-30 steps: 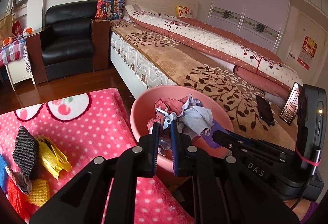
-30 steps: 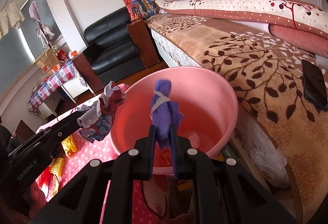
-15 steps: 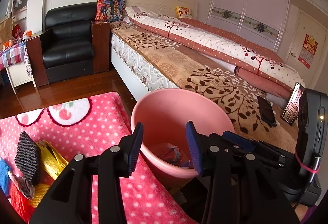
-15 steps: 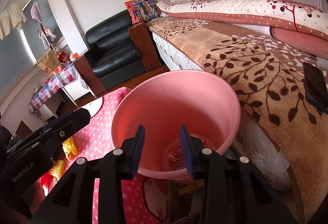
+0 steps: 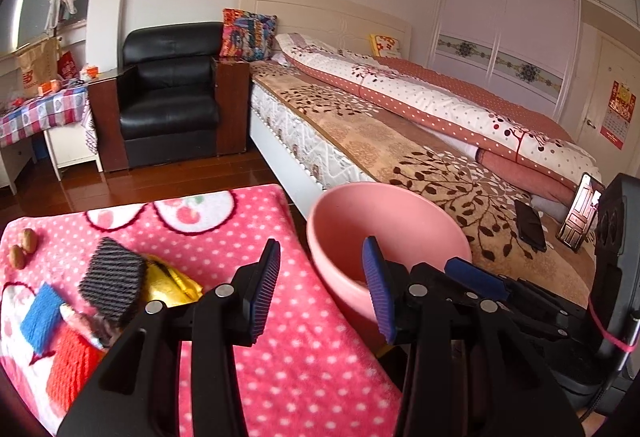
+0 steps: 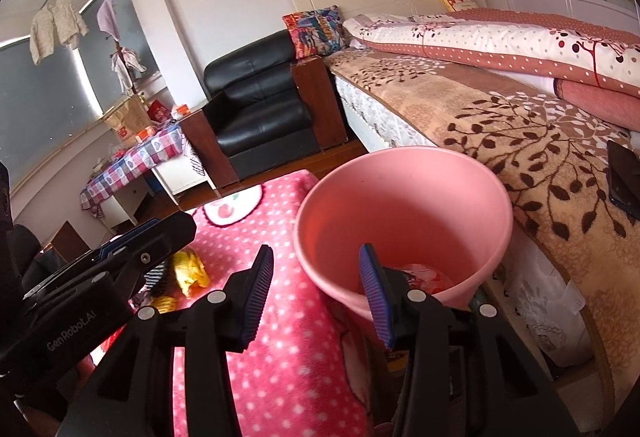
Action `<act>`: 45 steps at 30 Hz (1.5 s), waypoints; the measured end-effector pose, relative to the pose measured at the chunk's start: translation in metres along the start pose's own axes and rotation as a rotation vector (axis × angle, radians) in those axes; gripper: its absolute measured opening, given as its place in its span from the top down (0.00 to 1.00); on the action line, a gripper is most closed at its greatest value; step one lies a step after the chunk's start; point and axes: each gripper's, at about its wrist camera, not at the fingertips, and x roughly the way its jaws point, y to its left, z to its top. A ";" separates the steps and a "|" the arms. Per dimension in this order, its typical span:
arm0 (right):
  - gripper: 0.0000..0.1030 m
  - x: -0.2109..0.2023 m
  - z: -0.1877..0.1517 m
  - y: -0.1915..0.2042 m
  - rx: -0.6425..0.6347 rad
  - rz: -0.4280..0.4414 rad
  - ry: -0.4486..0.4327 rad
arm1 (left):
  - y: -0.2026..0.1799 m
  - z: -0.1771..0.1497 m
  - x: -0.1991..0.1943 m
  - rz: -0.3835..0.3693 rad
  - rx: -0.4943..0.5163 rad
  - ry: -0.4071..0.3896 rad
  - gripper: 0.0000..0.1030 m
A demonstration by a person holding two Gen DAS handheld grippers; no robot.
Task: Collect trash
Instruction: 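Move both open tools back over the table items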
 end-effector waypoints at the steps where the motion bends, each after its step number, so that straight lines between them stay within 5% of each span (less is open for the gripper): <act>1: 0.55 -0.002 -0.002 0.004 0.001 0.007 -0.004 | 0.003 -0.001 -0.005 0.009 -0.003 -0.005 0.58; 19: 0.53 -0.006 -0.039 0.075 -0.073 0.110 0.058 | 0.067 -0.033 -0.066 0.203 -0.068 -0.037 0.58; 35: 0.53 0.011 -0.065 0.118 -0.183 0.196 0.164 | 0.148 -0.077 -0.106 0.332 -0.083 0.014 0.58; 45: 0.53 0.024 -0.078 0.128 -0.224 0.221 0.231 | 0.188 -0.096 -0.085 0.364 -0.141 0.124 0.58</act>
